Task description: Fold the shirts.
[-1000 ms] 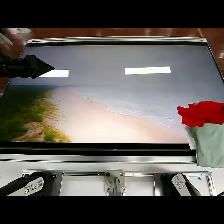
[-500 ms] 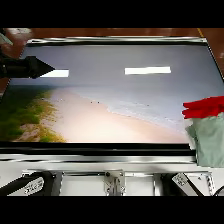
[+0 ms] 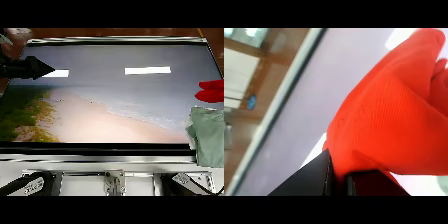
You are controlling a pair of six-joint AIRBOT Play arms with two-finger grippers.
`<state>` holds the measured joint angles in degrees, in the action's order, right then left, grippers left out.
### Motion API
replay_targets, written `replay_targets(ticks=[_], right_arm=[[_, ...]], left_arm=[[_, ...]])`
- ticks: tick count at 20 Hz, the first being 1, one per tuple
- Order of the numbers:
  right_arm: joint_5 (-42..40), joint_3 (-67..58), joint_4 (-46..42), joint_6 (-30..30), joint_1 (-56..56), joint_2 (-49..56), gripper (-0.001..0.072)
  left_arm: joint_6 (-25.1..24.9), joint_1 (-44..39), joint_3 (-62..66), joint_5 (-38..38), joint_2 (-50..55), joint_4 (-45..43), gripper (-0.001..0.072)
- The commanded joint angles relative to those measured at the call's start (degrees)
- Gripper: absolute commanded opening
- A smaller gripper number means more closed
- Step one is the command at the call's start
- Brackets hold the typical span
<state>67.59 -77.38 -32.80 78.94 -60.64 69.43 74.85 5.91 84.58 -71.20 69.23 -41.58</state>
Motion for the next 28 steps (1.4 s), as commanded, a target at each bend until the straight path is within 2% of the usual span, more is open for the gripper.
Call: replay_targets(ticks=[1,4,5,12,13,14,15,16,18,20,22,23,25,27,28], right_arm=[[10.82,-1.75,-14.43,2.32,-2.80,0.42,0.0063],[21.09,0.24,-33.27,2.36,-2.51,0.39,0.0064],[22.21,1.68,-37.64,3.96,-2.71,-0.07,0.0064],[19.89,21.05,-52.87,6.45,-3.17,-4.98,0.0064],[19.06,23.19,-54.99,6.49,-3.17,-5.22,0.0089],[17.40,24.59,-56.54,6.43,-3.17,-5.25,0.0311],[16.02,24.83,-56.46,5.60,-3.17,-5.25,0.0677],[14.99,24.26,-55.19,4.85,-3.17,-5.25,0.0706],[13.40,20.55,-51.58,4.44,-3.17,-5.27,0.0705],[11.04,14.16,-43.45,2.56,-3.08,-5.64,0.0695],[4.68,8.70,-32.52,-1.75,0.33,-8.55,0.0694],[1.25,7.50,-31.04,-2.71,4.04,-10.62,0.0694],[-2.25,7.30,-34.58,-2.86,15.39,-14.34,0.0695],[1.38,7.30,-45.31,1.31,29.73,-13.31,0.0695],[5.14,7.30,-49.16,4.15,35.60,-11.47,0.0696]], left_arm=[[0.42,-0.28,-0.04,-0.02,0.00,0.00,0.0040],[0.35,-1.33,-0.04,0.00,0.00,-0.02,0.0040],[0.17,-1.55,-0.04,0.00,0.00,-0.04,0.0040],[0.17,-1.64,-0.04,-0.02,0.00,-0.04,0.0040],[0.17,-1.64,-0.04,0.00,0.00,-0.04,0.0040],[0.17,-1.64,-0.04,0.02,0.02,-0.04,0.0041],[0.17,-1.64,-0.04,0.15,0.04,-0.04,0.0041],[0.17,-1.64,-0.02,0.28,0.04,-0.04,0.0040],[-0.22,-1.66,-0.02,0.72,0.04,-0.04,0.0040],[-2.80,-2.25,-0.02,1.03,0.04,-1.07,0.0039],[0.52,-5.97,-0.02,2.49,0.11,-10.40,0.0038],[5.01,-9.35,-0.02,2.51,0.48,-19.39,0.0038],[13.03,-17.62,0.20,-2.27,2.58,-38.10,0.0038],[15.85,-26.29,1.42,-11.96,7.23,-54.58,0.0042],[15.23,-29.51,2.47,-16.26,10.23,-57.79,0.0176]])
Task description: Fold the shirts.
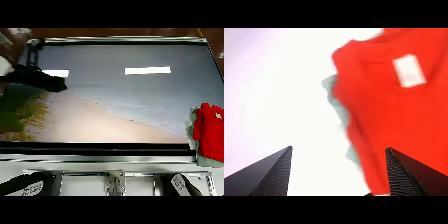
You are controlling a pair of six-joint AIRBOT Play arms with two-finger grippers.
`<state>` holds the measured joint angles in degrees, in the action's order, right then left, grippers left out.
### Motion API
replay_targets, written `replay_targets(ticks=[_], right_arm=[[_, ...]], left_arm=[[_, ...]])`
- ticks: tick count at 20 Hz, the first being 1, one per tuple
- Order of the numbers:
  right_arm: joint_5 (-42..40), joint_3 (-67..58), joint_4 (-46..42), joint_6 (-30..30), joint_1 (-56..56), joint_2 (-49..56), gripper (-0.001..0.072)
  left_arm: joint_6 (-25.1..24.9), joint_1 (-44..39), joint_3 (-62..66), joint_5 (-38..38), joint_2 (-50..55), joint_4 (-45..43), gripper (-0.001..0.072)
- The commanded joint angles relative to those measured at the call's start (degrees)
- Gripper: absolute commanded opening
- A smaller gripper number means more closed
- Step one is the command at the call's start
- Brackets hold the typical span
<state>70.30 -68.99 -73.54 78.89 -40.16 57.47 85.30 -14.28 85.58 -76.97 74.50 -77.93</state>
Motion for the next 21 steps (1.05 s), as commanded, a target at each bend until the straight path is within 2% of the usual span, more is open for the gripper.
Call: replay_targets(ticks=[1,2,5,11,21], right_arm=[[5.77,-1.09,-10.95,6.40,19.69,2.73,0.0697],[9.53,-1.09,-11.10,7.30,23.37,5.03,0.0697],[14.27,-1.09,-11.41,6.32,30.53,9.25,0.0697],[13.84,-1.11,-5.62,6.60,38.40,10.16,0.0697],[13.81,-1.11,-3.19,6.60,39.28,10.16,0.0697]], left_arm=[[4.37,-11.08,2.12,-12.68,7.39,-21.05,0.0565],[3.96,-12.17,2.32,-13.49,9.22,-20.85,0.0690],[2.62,-12.37,2.27,-11.91,10.54,-17.66,0.0690],[2.62,-10.49,2.25,-7.37,10.19,-14.78,0.0690],[2.38,-10.27,2.25,-4.44,10.19,-14.82,0.0690]])
